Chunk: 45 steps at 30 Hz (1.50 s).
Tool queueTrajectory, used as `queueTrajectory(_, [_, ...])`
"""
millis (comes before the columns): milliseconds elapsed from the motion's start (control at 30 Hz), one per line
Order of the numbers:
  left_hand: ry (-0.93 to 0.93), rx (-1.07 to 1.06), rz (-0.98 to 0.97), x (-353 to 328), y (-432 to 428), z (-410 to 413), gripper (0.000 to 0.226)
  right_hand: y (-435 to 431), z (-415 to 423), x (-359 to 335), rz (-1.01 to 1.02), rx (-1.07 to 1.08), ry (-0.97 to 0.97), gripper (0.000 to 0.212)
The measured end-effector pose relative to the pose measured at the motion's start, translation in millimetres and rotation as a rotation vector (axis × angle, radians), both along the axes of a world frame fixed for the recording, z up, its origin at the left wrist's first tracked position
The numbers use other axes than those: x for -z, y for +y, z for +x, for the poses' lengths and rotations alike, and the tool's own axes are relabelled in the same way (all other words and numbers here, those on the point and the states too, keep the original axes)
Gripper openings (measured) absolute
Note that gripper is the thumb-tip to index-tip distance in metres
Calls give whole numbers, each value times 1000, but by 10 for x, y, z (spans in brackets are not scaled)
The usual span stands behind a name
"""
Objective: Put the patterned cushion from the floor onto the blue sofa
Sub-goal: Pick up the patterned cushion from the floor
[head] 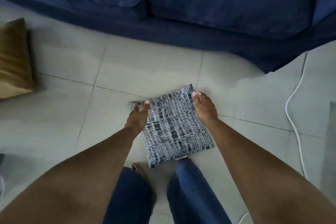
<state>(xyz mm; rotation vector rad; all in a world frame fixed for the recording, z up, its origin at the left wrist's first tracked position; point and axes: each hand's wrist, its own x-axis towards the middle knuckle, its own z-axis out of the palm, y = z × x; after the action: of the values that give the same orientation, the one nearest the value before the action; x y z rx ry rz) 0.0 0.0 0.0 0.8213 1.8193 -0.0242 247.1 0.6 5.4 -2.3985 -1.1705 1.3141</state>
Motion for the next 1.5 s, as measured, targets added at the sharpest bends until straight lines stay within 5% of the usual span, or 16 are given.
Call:
queueTrajectory(100, [-5,-116,-26,652,-82,-17,101,-19,66,659,-28,45,3,66])
queueTrajectory(300, [-32,-262,-102,1842,-298,-101,135,-192,143,1836,-176,73,-68,76])
queueTrajectory(633, [-107,-373,-84,2242,-330,-44,100,-196,76,2340,-238,14,-35,81])
queueTrajectory(933, [-93,-347,118,708,47,21,101,97,49,801,-53,54,-48,72])
queueTrajectory(1200, [-157,-290,170,-1495,575,50,119,368,217,-1526,42,77,10,70])
queueTrajectory(1500, [-248,-229,399,-3882,942,405,102,380,483,-3788,248,121,23,72])
